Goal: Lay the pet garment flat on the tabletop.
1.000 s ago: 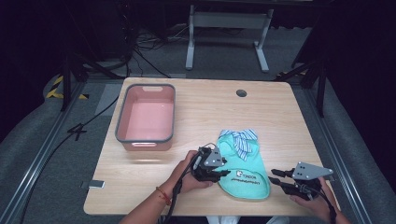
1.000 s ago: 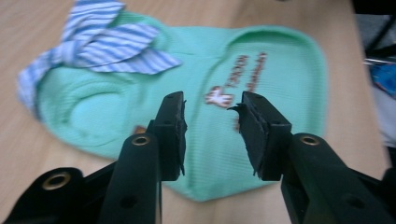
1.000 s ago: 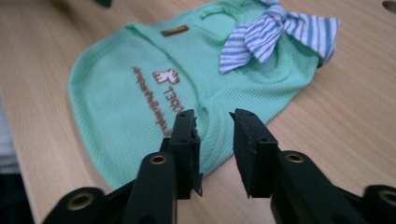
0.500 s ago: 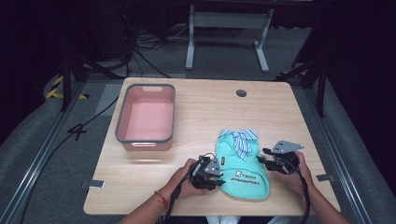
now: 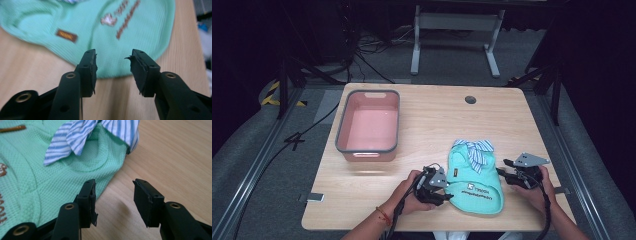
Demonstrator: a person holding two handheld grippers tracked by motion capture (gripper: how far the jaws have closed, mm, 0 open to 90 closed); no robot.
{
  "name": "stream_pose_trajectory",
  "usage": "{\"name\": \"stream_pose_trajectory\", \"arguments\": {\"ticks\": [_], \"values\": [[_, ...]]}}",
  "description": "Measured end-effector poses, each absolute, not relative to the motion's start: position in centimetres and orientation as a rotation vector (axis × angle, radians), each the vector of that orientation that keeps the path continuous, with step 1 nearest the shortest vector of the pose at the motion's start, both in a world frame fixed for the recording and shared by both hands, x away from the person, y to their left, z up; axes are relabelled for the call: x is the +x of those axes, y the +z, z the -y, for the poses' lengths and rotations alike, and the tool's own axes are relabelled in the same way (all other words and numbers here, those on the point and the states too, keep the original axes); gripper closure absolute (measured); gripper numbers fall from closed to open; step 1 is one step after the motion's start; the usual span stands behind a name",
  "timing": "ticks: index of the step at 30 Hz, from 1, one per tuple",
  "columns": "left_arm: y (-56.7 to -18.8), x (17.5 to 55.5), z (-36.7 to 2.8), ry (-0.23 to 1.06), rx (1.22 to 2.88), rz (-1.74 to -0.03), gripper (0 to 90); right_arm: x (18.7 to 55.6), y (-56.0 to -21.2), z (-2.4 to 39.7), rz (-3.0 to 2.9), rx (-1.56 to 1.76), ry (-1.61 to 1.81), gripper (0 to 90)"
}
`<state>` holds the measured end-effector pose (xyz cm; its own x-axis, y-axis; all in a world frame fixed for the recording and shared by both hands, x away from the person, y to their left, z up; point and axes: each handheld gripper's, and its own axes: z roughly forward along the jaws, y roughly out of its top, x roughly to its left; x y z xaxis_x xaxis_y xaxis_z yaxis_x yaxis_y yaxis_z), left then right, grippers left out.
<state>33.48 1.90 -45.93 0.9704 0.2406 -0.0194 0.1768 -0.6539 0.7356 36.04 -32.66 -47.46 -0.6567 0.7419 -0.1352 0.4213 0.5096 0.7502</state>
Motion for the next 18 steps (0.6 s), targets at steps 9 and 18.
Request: {"name": "stream_pose_trajectory", "arguments": {"ticks": [9,18], "values": [[-45.8,38.2,-0.9,0.221,2.279,-0.416,57.0,36.4,-47.0,32.6,-2.306,0.978,1.002,53.0],[-47.9,40.9,0.1,0.246,2.288,-0.505,60.9,37.8,-48.0,31.9,-2.327,1.007,0.985,53.5]]}}
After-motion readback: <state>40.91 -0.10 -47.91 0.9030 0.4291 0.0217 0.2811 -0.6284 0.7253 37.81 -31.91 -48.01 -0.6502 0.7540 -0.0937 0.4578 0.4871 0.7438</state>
